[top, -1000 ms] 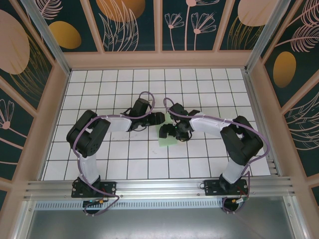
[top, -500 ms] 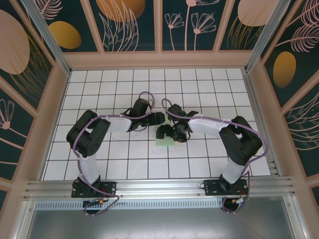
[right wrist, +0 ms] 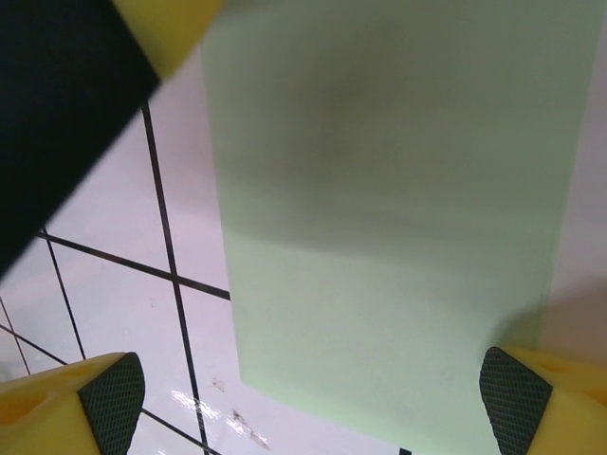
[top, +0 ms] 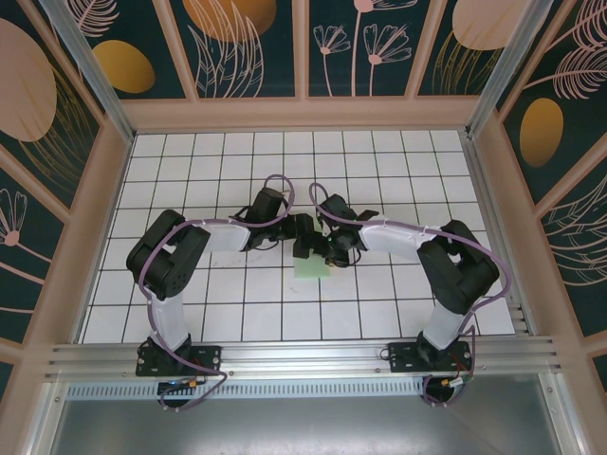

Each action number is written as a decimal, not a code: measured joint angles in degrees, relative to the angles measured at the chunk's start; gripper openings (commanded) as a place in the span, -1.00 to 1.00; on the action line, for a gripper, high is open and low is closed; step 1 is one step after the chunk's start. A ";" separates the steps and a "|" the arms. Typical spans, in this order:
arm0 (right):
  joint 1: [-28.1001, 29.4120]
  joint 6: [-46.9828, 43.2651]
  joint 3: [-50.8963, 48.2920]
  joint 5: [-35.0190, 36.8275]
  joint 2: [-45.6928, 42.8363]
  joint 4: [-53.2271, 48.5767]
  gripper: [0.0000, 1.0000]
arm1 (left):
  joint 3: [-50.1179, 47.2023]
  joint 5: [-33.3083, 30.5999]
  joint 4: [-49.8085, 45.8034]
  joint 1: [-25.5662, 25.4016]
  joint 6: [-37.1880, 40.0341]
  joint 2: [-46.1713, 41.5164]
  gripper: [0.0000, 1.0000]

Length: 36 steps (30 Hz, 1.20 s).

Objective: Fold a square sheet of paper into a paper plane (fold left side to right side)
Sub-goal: Rotate the paper at the center of the table.

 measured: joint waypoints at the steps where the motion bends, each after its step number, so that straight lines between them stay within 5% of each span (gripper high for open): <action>1: -0.07 -0.02 0.02 0.04 0.00 0.02 0.89 | 0.00 0.00 0.00 0.00 0.00 -0.02 0.32; 17: -4.70 -1.77 -2.58 3.37 -4.24 -2.23 0.88 | -2.10 -0.02 -3.19 0.02 -0.52 -8.92 0.36; 24: -6.10 -2.14 -3.82 3.39 -5.03 -2.25 0.84 | -10.75 2.19 -0.59 0.00 -3.96 -15.80 0.31; 36: -6.16 -2.16 -3.82 3.39 -5.03 -2.25 0.74 | -15.13 6.08 4.52 -3.45 -8.46 -15.17 0.11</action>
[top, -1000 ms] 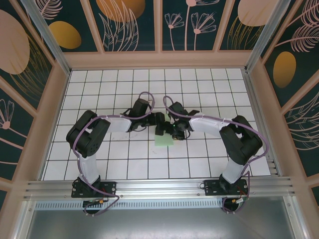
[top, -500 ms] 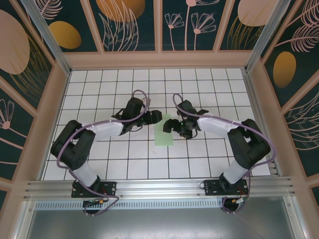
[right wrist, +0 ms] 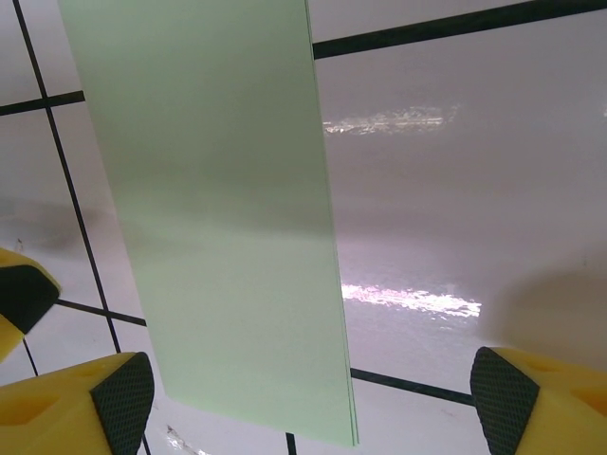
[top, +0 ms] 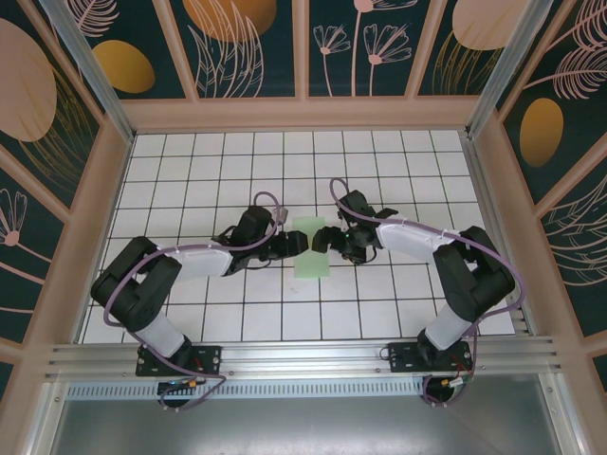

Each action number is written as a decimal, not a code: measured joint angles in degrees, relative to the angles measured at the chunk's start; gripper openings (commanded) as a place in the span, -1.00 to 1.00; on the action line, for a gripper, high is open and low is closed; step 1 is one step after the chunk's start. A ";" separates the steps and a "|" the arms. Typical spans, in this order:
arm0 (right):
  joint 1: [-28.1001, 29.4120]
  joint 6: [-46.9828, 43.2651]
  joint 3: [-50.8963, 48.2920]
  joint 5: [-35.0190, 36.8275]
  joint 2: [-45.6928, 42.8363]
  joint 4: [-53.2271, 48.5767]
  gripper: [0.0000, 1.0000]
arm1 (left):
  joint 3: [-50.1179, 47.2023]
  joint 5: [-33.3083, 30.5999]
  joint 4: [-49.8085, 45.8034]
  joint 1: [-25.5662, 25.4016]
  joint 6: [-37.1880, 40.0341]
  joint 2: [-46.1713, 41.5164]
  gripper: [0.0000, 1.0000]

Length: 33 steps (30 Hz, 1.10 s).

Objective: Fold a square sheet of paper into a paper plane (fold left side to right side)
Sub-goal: Rotate the paper at the center of the table.

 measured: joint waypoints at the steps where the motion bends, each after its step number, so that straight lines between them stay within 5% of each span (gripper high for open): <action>1: 0.00 0.00 0.00 -0.02 0.00 0.00 0.73 | 0.02 -0.04 0.24 -0.20 -0.13 0.59 0.08; 33: 0.55 1.29 2.40 -1.44 4.04 1.84 0.56 | -1.27 -2.08 0.98 -0.87 -0.22 4.37 -0.05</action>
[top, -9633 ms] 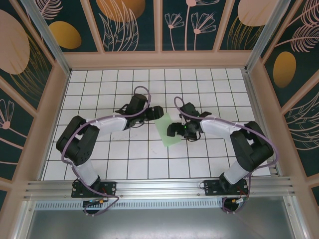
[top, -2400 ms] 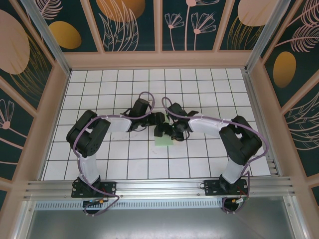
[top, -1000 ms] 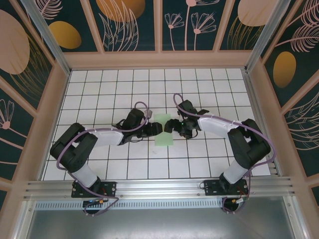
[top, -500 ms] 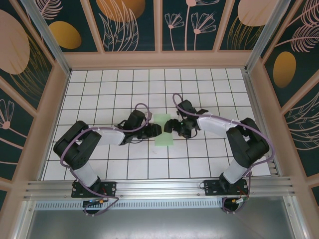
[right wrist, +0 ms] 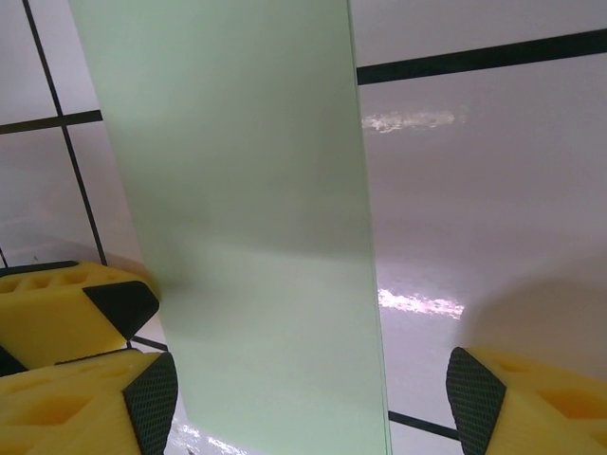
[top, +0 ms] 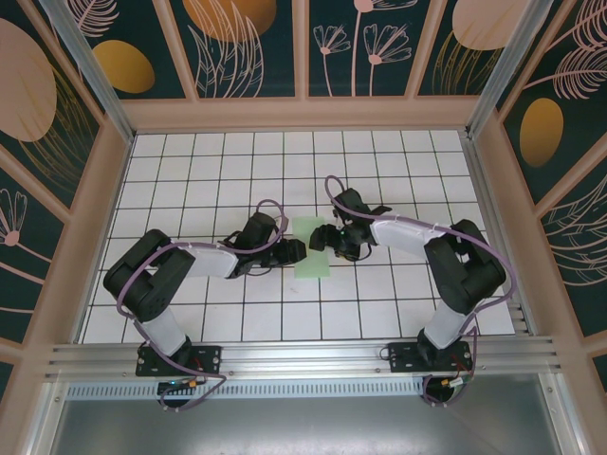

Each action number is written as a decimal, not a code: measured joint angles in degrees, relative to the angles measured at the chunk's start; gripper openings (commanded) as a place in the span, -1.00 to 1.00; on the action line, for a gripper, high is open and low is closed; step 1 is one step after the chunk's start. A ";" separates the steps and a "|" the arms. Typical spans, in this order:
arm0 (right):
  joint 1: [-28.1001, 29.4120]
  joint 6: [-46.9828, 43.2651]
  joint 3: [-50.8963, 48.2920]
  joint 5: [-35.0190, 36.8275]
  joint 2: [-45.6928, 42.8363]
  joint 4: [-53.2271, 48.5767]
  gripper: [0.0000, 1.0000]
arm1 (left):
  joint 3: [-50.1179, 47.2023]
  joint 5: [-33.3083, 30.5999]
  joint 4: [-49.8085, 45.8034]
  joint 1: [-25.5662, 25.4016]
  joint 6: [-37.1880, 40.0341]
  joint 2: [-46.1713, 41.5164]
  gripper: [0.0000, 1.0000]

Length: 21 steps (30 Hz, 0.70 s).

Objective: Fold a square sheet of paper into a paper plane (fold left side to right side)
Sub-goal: Rotate the paper at the center of the table.

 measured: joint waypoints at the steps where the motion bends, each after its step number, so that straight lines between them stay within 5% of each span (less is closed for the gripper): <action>1: 0.07 0.07 0.00 0.00 0.22 0.09 0.54 | -0.04 -0.09 0.07 -0.02 0.02 0.00 -0.05; 8: 0.61 0.50 0.22 -0.24 1.66 0.87 0.38 | -0.22 -0.79 0.26 -0.13 0.00 0.00 -0.12; 21: 1.09 0.46 1.70 0.24 3.10 0.83 0.38 | -0.31 -1.11 0.28 -0.20 0.00 0.11 -0.15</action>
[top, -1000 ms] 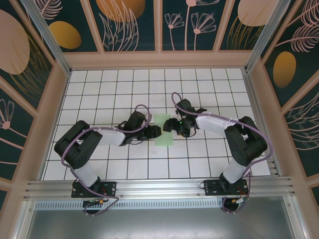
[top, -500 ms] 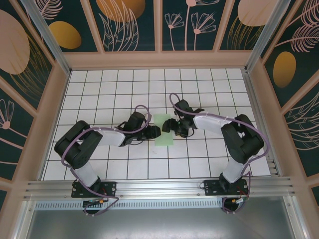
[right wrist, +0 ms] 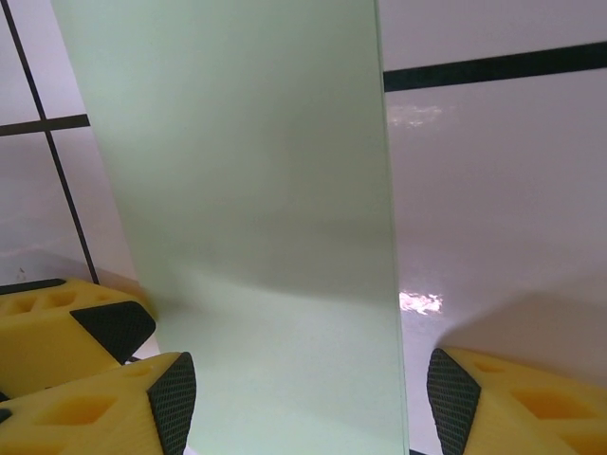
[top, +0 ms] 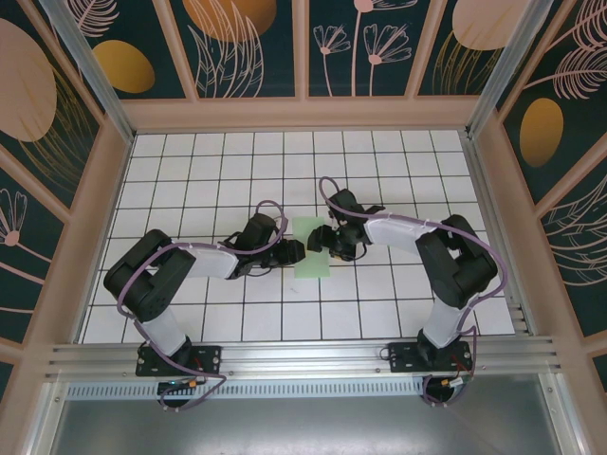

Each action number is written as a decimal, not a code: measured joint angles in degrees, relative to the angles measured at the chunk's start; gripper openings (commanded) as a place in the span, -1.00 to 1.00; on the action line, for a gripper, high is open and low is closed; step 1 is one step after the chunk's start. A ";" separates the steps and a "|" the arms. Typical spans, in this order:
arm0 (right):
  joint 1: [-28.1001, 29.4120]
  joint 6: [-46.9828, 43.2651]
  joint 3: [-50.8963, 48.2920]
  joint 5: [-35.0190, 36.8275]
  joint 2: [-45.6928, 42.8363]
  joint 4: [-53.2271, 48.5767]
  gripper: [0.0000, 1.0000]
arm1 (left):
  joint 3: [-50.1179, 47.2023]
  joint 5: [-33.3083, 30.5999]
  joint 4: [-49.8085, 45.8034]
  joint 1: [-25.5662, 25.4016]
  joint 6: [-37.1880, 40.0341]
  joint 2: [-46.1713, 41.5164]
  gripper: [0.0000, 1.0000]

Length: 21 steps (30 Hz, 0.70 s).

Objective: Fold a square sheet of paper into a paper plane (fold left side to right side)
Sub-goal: Rotate the paper at the center of the table.

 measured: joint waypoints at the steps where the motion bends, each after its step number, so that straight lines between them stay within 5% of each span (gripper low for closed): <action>1: 0.07 0.00 0.13 0.02 0.13 -0.09 0.38 | 0.00 0.00 0.00 0.00 0.00 0.02 -0.15; 21: 0.79 1.38 0.74 0.37 0.70 0.13 0.33 | 0.00 -0.15 0.20 0.00 0.00 0.33 -0.21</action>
